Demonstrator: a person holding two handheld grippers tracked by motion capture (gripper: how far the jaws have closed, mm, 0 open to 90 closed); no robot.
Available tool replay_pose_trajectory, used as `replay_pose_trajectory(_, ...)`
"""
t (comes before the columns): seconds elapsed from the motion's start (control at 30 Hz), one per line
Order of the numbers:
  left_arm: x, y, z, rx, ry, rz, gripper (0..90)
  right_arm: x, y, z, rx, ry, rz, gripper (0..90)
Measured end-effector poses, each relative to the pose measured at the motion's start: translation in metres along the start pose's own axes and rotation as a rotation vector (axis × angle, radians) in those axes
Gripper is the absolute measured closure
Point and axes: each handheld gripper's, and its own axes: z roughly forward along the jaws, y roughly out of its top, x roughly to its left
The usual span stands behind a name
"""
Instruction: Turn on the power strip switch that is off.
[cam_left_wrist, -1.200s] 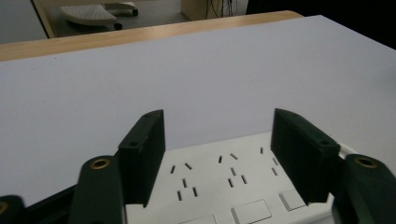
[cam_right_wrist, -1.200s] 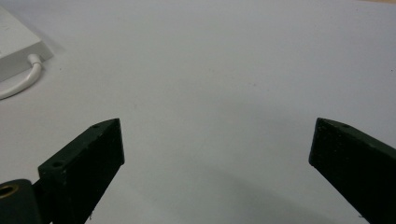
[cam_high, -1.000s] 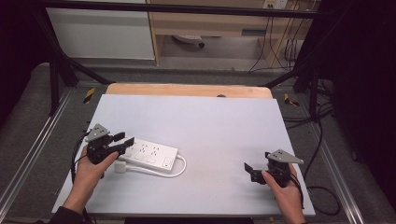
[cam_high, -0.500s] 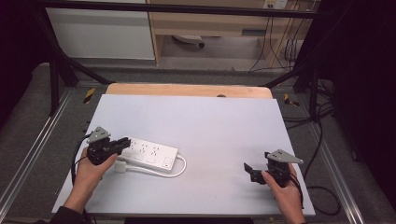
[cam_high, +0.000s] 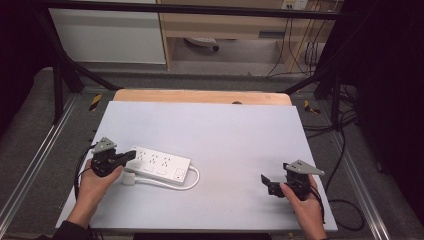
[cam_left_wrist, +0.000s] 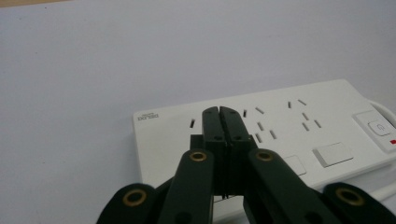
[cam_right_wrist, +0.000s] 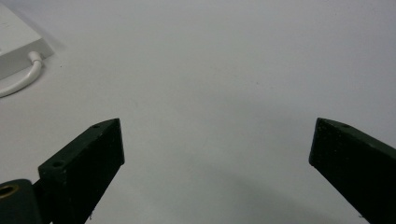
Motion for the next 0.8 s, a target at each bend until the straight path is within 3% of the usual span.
replay_pose_trajectory(0.43, 0.004, -0.0064, 0.0043, 0.037, -0.016, -0.011, 90.0, 0.0003, 0.0003, 0.0006, -0.001, 0.001, -0.005, 3.7)
replay_pose_trajectory(0.8, -0.0006, -0.0092, 0.008, 0.074, -0.042, 0.024, 90.0, 0.0005, 0.0004, 0.0, 0.0, 0.002, -0.006, 3.7)
